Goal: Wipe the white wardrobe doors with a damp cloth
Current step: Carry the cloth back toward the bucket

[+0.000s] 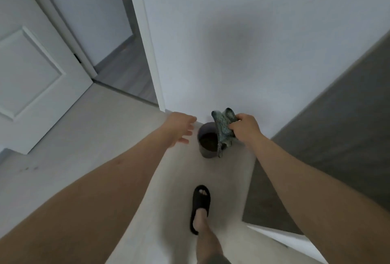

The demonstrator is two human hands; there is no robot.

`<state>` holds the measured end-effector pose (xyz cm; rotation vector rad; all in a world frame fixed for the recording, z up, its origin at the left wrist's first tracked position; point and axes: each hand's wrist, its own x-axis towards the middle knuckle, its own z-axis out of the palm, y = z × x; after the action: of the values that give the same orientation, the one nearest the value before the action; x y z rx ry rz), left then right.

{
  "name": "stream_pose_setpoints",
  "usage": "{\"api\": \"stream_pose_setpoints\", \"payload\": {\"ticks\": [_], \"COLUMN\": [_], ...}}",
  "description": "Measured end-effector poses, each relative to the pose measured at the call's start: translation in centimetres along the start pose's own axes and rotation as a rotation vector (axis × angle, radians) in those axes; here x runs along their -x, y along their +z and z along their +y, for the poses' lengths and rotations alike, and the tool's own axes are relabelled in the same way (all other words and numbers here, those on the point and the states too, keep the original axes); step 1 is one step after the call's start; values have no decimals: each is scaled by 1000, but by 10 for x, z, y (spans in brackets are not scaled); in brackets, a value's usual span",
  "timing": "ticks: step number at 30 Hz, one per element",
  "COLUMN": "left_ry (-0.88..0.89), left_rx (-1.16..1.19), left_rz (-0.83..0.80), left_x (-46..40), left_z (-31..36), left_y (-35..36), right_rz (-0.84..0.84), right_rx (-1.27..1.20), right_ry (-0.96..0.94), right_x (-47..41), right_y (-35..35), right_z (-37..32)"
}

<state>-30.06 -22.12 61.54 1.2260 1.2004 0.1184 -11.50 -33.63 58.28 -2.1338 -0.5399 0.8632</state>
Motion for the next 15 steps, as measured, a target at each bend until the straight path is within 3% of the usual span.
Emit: {"api": "stream_pose_setpoints", "payload": {"ticks": [7,15], "left_ry": [-171,-311], "left_rx": [-46,-80], "left_rz": [48,47], "left_x": [-172,-304], "left_z": [-6,-47], "left_y": [20,35], "right_rz": [37,-18], "right_rx": [-105,40], "right_ry": [224,292], "right_x": [-165,-284], "right_y": [66,120], "right_z": [58,141]}}
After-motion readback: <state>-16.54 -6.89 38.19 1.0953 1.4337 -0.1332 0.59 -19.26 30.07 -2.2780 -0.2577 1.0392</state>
